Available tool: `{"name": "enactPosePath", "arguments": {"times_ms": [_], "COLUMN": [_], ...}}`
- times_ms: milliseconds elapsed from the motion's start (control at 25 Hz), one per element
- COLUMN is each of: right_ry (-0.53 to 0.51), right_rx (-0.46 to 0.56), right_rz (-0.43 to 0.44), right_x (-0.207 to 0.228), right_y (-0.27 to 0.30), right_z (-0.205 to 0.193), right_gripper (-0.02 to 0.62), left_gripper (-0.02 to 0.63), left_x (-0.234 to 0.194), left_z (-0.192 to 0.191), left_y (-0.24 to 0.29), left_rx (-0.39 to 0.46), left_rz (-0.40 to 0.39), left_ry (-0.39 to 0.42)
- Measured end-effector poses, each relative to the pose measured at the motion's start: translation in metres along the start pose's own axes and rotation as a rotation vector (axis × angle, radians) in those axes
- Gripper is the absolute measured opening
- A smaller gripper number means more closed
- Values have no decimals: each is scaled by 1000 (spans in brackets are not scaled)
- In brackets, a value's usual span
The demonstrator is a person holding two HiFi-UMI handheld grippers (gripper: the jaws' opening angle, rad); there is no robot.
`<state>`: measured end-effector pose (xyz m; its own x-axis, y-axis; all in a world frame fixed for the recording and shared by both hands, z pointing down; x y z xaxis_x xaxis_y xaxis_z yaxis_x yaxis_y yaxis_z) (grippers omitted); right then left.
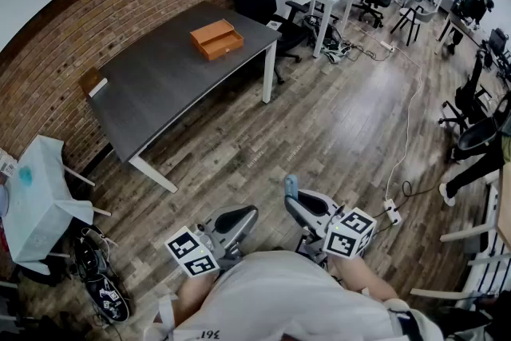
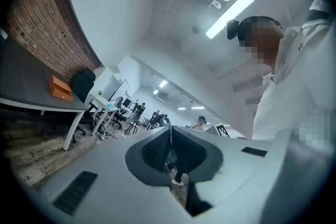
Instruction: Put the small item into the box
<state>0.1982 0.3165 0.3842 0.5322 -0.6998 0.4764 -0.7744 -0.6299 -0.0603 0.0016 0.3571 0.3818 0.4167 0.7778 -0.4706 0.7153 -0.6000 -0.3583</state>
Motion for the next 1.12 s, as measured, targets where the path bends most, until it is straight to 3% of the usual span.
{"name": "enactPosePath", "arguments": {"times_ms": [520,800,1120], "right_ry": [-17,63,71], "right_rx": [-16,-7,-18], "right_rz": [7,-10,-11], "right_x": [0,4,-1], "right_y": [4,3,5], "right_z": [-1,-3,-6], "right_gripper": [89,89,89], "left_gripper": [17,18,18], "left_x": [0,-1,-1], "left_z": [3,2,3], "left_y": [-3,-5,-9], "left_rx": [8,10,1], "left_rz": [15,20,15], "left_ry": [7,3,-13]}}
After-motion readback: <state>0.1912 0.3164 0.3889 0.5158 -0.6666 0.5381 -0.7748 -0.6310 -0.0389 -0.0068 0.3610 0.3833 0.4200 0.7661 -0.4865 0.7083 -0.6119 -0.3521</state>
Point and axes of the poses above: the fingertips, and each gripper's own axes: y forward along the fingers, x to its right, z out of its top, the point moved 7 cm from there along -y, backward along the fingers, and after that the axes turned 12 degrees about x, right-handed, at the moved point
